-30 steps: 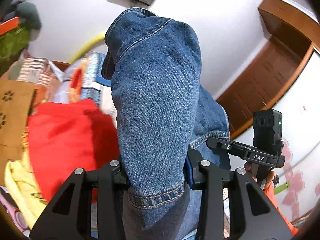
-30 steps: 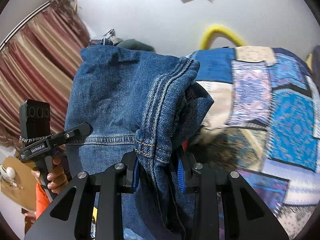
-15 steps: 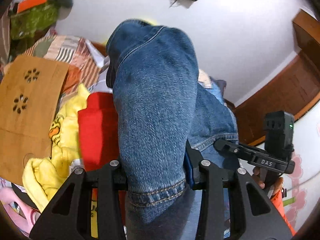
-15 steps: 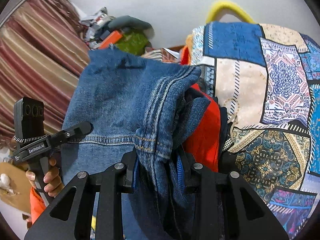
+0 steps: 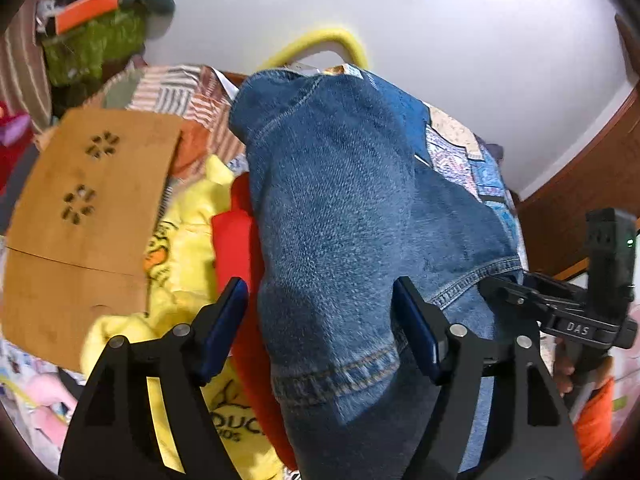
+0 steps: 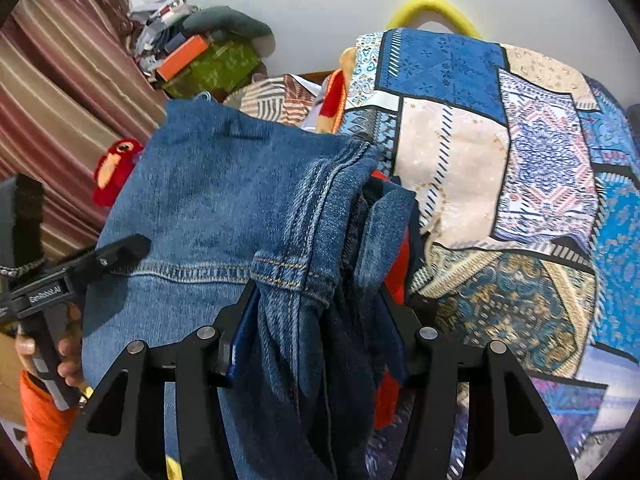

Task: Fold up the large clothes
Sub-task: 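Grasp the folded jacket with both grippers and lift it off the bed, then place the folded jacket on the red clothes pile and release both grippers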

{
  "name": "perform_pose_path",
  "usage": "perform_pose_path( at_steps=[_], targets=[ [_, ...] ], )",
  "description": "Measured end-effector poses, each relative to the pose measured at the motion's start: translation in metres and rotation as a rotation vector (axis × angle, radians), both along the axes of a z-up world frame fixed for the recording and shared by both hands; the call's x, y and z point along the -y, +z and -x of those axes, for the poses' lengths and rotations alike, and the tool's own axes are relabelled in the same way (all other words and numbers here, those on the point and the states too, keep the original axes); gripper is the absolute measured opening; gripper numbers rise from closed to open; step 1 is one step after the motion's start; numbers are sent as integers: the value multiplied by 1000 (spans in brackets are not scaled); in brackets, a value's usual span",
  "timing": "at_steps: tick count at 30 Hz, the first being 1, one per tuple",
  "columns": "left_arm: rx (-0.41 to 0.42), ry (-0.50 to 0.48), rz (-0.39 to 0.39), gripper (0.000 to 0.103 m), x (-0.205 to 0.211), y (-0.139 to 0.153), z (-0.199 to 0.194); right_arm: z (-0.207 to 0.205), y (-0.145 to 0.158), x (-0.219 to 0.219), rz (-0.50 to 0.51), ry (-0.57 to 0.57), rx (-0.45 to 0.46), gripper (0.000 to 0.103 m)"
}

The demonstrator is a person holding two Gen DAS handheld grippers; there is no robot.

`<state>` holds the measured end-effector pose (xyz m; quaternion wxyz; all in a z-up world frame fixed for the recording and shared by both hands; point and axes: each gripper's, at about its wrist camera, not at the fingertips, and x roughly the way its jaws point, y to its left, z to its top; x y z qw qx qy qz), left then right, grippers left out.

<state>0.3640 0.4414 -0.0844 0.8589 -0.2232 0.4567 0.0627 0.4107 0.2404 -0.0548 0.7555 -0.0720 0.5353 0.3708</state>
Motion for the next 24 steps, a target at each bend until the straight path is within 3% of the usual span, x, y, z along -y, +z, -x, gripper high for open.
perform_pose_path(
  at_steps=[6, 14, 20, 24],
  targets=[
    [17, 21, -59, 74, 12, 18, 26, 21, 14, 15, 29, 26, 104, 52],
    [89, 72, -75, 74, 32, 44, 67, 56, 39, 36, 8, 58, 208, 52],
    [205, 42, -162, 74, 72, 89, 104, 94, 74, 55, -60, 66, 333, 52],
    [313, 17, -203, 74, 106, 125, 139, 130, 114, 77, -148, 60, 422, 52]
  ],
)
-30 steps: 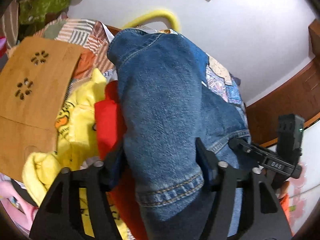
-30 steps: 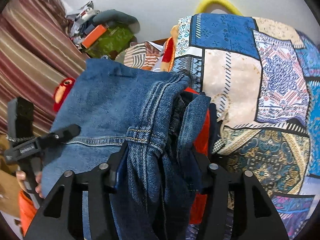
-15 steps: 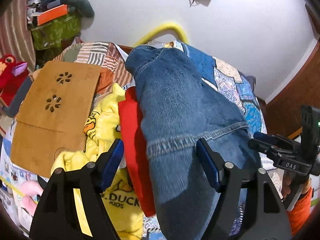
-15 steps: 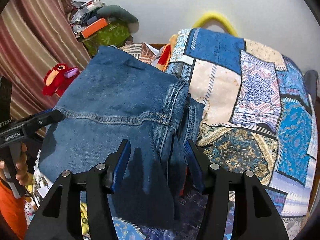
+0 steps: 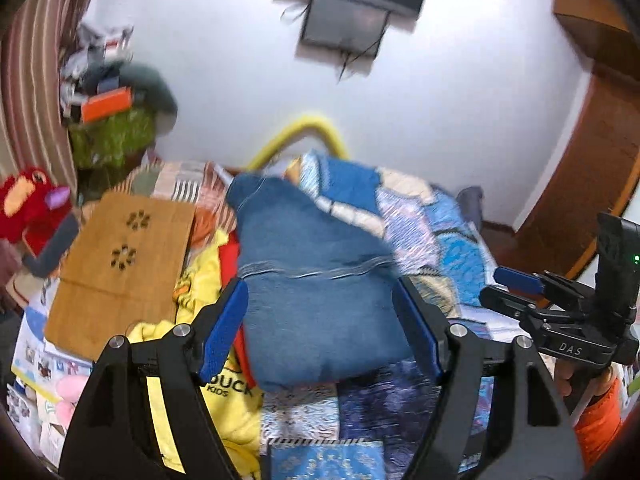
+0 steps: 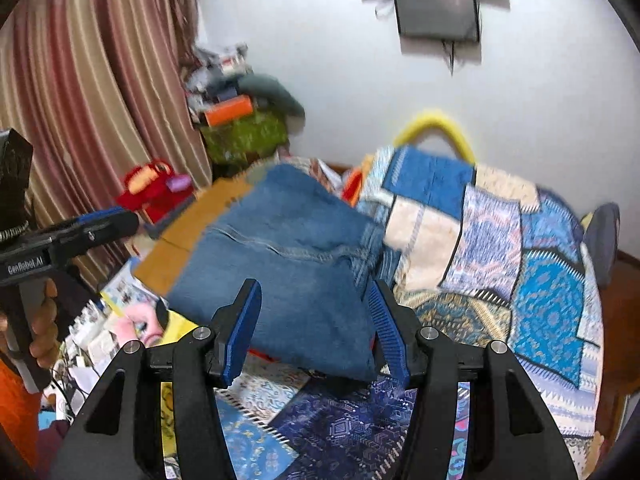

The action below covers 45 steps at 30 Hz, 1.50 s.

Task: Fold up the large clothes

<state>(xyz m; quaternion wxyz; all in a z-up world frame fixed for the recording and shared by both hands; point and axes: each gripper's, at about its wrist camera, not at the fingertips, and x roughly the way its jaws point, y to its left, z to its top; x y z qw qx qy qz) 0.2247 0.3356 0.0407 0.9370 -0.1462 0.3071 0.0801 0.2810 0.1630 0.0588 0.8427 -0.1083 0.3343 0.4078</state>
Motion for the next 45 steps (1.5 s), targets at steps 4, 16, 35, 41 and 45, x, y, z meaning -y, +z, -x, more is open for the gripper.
perform_pose_path(
  at_steps=[4, 16, 35, 41, 45],
  targets=[
    [102, -8, -90, 74, 36, 31, 39, 35, 33, 27, -107, 9, 76, 52],
    [362, 87, -328, 74, 148, 55, 149, 142, 73, 88, -283, -1, 315, 52],
    [486, 195, -333, 102, 203, 47, 220, 178, 65, 115, -299, -104, 420, 84],
    [480, 210, -310, 102, 200, 42, 221, 179, 63, 115, -282, -124, 430, 86],
    [474, 215, -314, 102, 203, 39, 220, 181, 58, 118, -278, -122, 423, 86]
  ],
)
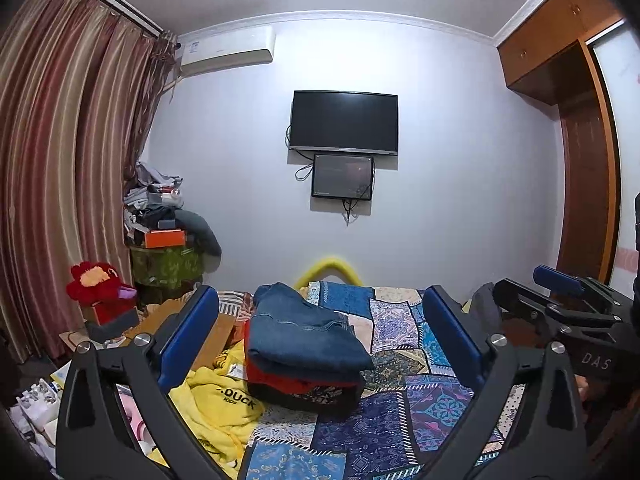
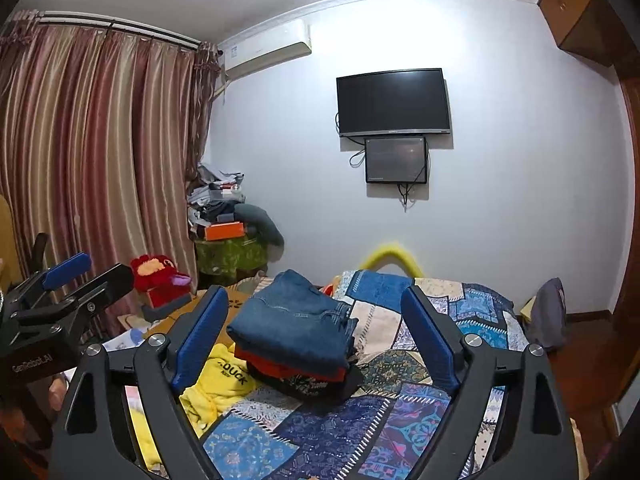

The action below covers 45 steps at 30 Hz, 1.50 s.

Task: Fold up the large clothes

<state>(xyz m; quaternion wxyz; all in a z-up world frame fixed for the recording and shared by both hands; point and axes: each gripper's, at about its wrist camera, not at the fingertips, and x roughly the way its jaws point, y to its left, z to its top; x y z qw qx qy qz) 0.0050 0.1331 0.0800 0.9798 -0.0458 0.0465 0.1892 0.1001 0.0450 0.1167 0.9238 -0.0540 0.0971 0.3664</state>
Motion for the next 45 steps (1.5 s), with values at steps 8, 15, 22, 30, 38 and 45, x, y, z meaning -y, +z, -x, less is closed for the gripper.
perform_pose_path(
  at_steps=[8, 15, 22, 30, 38, 45],
  targets=[
    [-12, 4, 0, 102, 1, -5, -3, 0, -3, 3, 3, -1, -19, 86],
    [-34, -4, 13, 102, 2, -11, -10, 2, -4, 5, 14, -8, -33, 86],
    [-49, 0, 19, 102, 0, -15, -13, 2, -5, 8, 12, -8, -51, 86],
    [-62, 1, 16, 102, 2, -18, -16, 2, -5, 10, 10, -6, -59, 86],
    [-63, -1, 22, 102, 1, -18, -17, 0, -6, 10, 15, -5, -66, 86],
    [-66, -3, 31, 102, -2, -19, -17, 0, -7, 9, 13, -4, -70, 86]
  ],
)
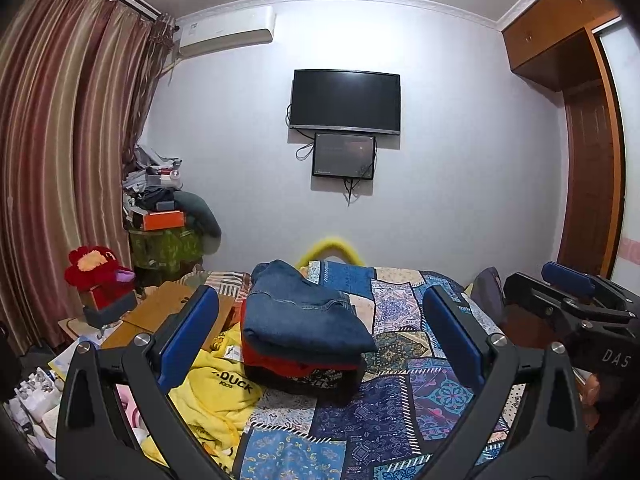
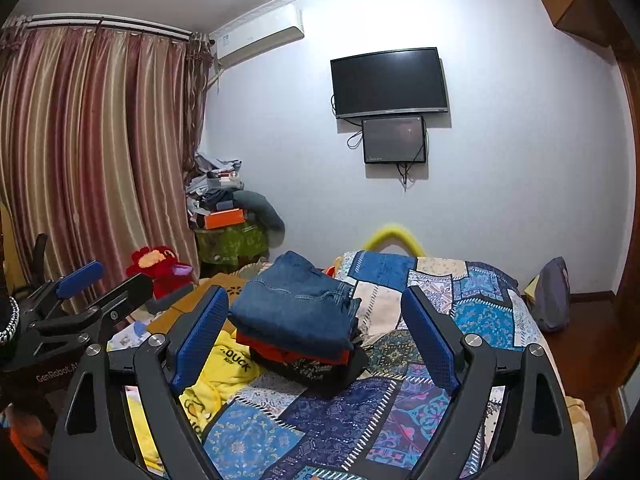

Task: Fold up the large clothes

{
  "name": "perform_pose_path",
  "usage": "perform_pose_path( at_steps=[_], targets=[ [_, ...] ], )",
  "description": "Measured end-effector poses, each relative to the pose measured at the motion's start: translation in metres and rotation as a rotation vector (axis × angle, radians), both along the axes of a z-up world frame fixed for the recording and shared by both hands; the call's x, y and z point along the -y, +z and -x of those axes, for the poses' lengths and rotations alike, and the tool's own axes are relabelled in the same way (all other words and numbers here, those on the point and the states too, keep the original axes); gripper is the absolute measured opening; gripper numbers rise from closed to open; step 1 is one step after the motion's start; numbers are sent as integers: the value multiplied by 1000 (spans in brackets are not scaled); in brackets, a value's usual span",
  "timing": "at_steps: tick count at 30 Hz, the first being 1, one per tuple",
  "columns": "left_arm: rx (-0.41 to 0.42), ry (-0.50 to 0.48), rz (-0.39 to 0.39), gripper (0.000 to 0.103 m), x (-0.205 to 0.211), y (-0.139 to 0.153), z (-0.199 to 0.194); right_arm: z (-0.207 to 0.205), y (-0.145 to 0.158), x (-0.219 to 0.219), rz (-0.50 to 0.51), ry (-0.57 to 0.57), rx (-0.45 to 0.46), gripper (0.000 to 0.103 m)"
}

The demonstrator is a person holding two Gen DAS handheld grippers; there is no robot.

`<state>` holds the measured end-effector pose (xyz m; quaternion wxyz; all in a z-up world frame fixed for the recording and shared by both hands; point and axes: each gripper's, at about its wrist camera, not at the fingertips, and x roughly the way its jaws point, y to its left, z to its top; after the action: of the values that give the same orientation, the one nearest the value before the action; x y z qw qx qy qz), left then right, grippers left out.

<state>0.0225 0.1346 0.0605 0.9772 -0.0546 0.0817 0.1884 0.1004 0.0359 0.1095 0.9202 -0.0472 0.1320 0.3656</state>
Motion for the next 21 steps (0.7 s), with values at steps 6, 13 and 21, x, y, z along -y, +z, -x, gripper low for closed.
perform_pose_path(
  at_steps=[6, 13, 21],
  targets=[
    [-5, 1, 7, 102, -2, -2, 0, 0, 1, 0, -1, 1, -2, 86],
    [-5, -5, 13, 102, -3, -2, -1, 1, -1, -1, 2, 0, 1, 86],
    [-11, -49, 47, 102, -6, -6, -5, 1, -2, -2, 4, -4, 5, 86]
  ],
)
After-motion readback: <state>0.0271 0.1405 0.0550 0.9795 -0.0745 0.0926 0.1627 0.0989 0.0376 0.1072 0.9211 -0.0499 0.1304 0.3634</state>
